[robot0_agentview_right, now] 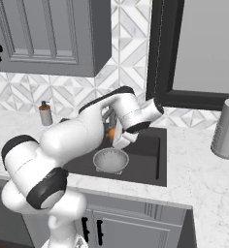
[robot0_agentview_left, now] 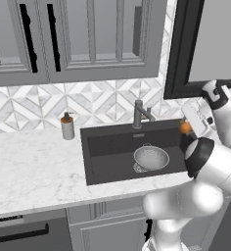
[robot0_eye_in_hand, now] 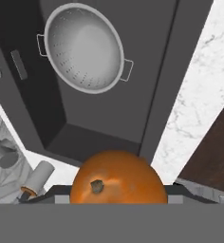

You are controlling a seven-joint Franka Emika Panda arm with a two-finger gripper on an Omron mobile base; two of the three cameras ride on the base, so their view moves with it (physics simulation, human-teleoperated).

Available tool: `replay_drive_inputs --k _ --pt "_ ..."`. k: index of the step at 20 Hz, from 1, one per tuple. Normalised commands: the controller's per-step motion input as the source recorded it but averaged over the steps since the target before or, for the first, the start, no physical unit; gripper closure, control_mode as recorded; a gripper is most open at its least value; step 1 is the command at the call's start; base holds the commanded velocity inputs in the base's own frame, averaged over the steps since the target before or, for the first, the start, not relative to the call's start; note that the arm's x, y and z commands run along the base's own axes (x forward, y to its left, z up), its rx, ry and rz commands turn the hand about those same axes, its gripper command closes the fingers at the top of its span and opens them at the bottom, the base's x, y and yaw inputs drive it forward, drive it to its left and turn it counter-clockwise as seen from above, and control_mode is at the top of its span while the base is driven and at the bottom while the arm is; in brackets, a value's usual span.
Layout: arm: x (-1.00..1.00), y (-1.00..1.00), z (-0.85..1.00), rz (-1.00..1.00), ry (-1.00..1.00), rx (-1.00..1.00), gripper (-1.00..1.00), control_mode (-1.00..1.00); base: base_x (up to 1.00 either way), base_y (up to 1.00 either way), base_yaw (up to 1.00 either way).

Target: Put the colander in the sink, put the tangerine in the colander, and turn on the sink faucet and pour water over the colander.

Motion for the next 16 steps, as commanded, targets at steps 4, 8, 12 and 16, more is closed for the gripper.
replay_drive_inputs --k 4,8,12,16 --pt "0.47 -0.18 -0.39 0.0 0.0 0.19 1.0 -1.0 0.0 0.0 0.0" --pt "0.51 0.0 -0.59 0.0 0.01 0.04 1.0 -1.0 0.0 0.0 0.0" --pt "0.53 0.0 -0.69 0.0 0.06 0.0 1.0 -1.0 0.0 0.0 0.0" --pt "0.41 0.0 -0.55 0.0 0.06 0.0 1.0 -1.0 0.0 0.0 0.0"
